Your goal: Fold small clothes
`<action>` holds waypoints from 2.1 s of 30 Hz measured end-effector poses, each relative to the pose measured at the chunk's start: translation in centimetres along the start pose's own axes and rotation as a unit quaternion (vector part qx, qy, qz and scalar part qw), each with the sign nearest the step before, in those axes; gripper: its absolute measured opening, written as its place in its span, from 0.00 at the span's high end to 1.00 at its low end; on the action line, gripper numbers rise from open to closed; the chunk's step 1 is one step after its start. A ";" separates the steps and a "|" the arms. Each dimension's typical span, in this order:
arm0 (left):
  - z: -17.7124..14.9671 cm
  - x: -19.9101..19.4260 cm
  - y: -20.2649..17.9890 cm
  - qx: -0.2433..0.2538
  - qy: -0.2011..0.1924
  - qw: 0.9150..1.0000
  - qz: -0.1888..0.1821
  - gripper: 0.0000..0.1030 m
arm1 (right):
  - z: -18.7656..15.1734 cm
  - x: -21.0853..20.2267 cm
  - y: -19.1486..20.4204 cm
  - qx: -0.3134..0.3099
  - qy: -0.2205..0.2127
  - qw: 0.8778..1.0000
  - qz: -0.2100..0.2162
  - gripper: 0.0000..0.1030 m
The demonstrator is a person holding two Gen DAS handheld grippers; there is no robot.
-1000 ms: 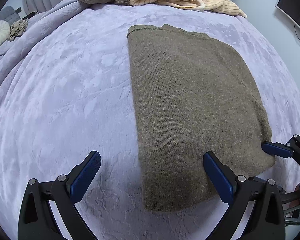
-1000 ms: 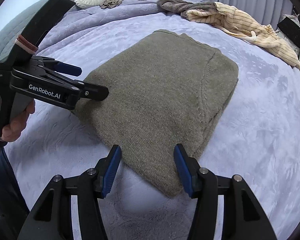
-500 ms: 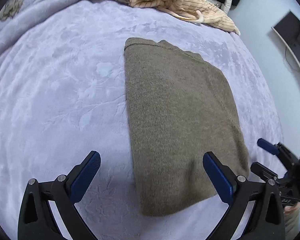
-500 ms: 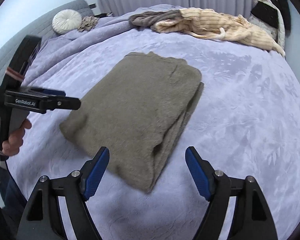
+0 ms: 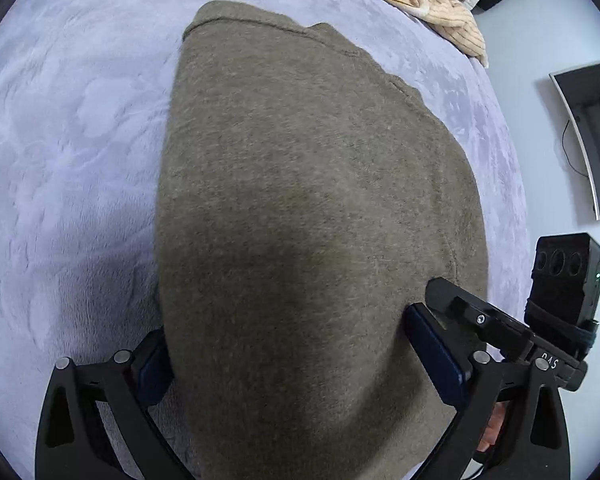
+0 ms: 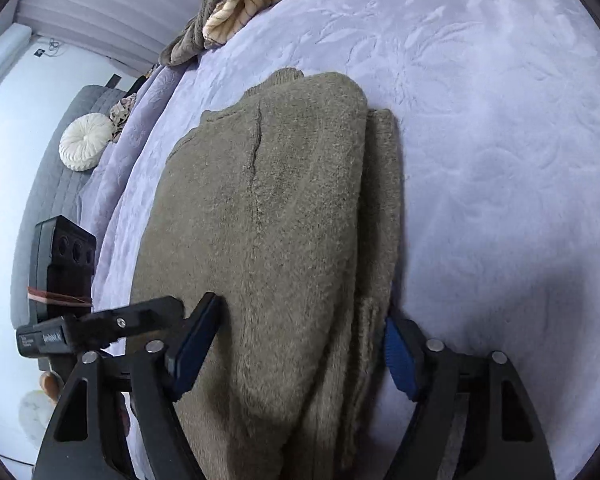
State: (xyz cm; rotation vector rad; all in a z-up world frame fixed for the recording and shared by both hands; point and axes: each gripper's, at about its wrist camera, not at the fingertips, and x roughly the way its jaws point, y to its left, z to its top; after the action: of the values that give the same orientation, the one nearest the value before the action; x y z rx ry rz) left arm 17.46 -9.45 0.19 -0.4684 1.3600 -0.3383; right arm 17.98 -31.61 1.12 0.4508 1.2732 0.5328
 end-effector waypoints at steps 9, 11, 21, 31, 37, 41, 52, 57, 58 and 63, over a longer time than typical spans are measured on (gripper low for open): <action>-1.1 -3.0 -1.6 0.050 -0.023 0.998 0.018 0.47 | -0.6 -1.9 4.8 -0.062 -0.025 0.997 -0.040 0.64; -1.3 -3.7 -1.6 0.058 -0.026 0.998 0.025 0.48 | -1.0 -2.5 6.1 -0.076 -0.031 0.996 -0.045 0.64; -4.9 -7.7 -1.5 0.074 -0.035 0.996 0.046 0.48 | -3.3 -4.1 9.5 -0.104 -0.032 0.992 -0.056 0.64; -10.1 -11.4 0.5 0.071 -0.050 0.995 0.056 0.48 | -8.5 -4.4 13.2 -0.138 -0.027 0.989 -0.048 0.64; -13.4 -12.9 0.9 0.079 -0.065 0.992 0.073 0.48 | -11.5 -4.4 14.5 -0.146 -0.023 0.988 -0.040 0.64; -15.3 -13.5 0.6 0.092 -0.075 0.989 0.089 0.48 | -13.3 -4.5 15.0 -0.151 -0.023 0.988 -0.037 0.64; -18.9 -14.1 0.2 0.108 -0.084 0.985 0.106 0.48 | -17.5 -4.6 16.1 -0.168 -0.022 0.985 -0.044 0.64; -20.3 -14.4 0.2 0.112 -0.084 0.984 0.109 0.48 | -18.9 -4.5 16.1 -0.170 -0.019 0.984 -0.046 0.64; -20.6 -14.4 0.3 0.112 -0.084 0.984 0.109 0.48 | -19.1 -4.4 16.2 -0.170 -0.020 0.984 -0.046 0.64; -21.5 -14.5 0.6 0.113 -0.090 0.984 0.109 0.48 | -20.0 -4.4 16.5 -0.178 -0.024 0.982 -0.049 0.64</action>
State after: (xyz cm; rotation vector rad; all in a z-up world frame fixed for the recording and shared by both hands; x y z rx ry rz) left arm -6.39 -4.46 9.25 -0.1546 1.1669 -0.2604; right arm -4.43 -20.67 9.55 0.0998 1.1179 0.6467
